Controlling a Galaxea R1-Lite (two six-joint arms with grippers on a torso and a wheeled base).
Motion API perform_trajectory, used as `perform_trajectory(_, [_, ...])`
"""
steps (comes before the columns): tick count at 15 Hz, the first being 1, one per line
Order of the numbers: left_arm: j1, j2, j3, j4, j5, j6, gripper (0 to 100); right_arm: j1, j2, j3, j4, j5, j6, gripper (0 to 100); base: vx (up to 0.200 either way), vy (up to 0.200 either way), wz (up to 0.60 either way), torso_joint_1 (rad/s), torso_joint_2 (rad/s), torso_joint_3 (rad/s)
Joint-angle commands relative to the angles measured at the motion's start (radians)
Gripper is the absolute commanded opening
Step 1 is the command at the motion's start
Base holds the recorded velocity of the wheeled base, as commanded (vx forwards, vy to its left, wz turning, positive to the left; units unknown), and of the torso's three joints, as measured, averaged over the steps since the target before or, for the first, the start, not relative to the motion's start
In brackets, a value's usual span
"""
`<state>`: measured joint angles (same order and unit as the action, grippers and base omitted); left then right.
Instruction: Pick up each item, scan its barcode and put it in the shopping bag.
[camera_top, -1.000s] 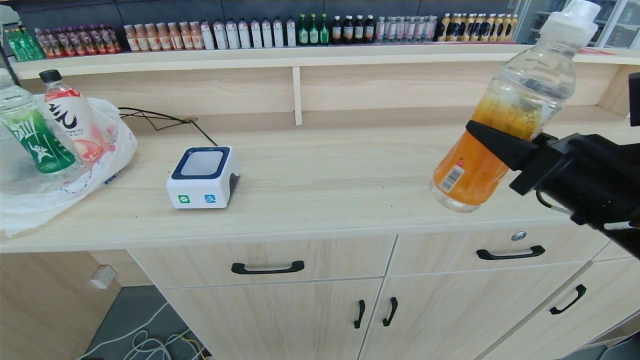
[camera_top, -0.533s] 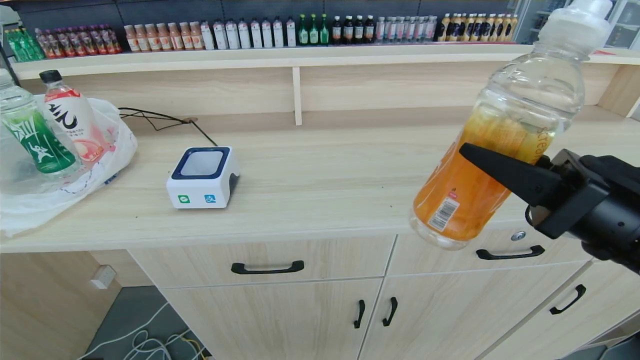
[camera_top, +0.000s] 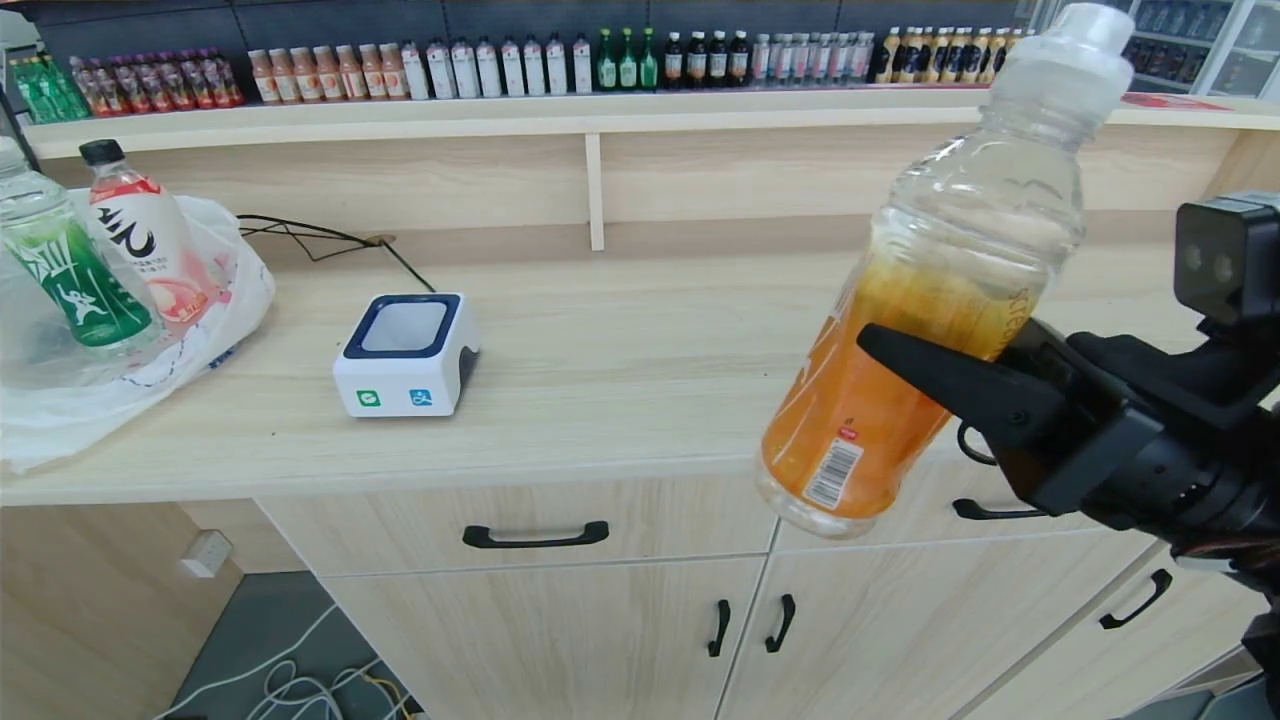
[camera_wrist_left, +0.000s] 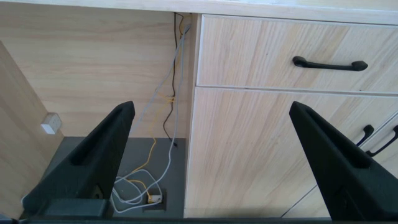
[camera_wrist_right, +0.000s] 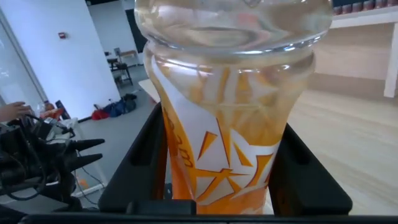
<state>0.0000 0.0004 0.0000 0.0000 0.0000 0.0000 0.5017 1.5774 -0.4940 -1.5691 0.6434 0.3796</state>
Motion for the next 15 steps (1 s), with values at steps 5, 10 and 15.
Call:
perform_trajectory(5, [0.000, 0.000, 0.000, 0.000, 0.000, 0.000, 100, 0.005, -0.010, 0.025, -0.002, 0.102, 0.133, 0, 0.000, 0.000, 0.00, 0.000, 0.00, 0.000])
perform_trajectory(10, [0.000, 0.000, 0.000, 0.000, 0.000, 0.000, 100, 0.026, -0.040, -0.017, -0.002, 0.107, 0.279, 0, 0.000, 0.000, 0.00, 0.000, 0.00, 0.000])
perform_trajectory(15, [-0.002, 0.000, 0.000, 0.000, 0.000, 0.000, 100, 0.034, -0.057, -0.014, -0.002, 0.107, 0.331, 0, 0.000, 0.000, 0.00, 0.000, 0.00, 0.000])
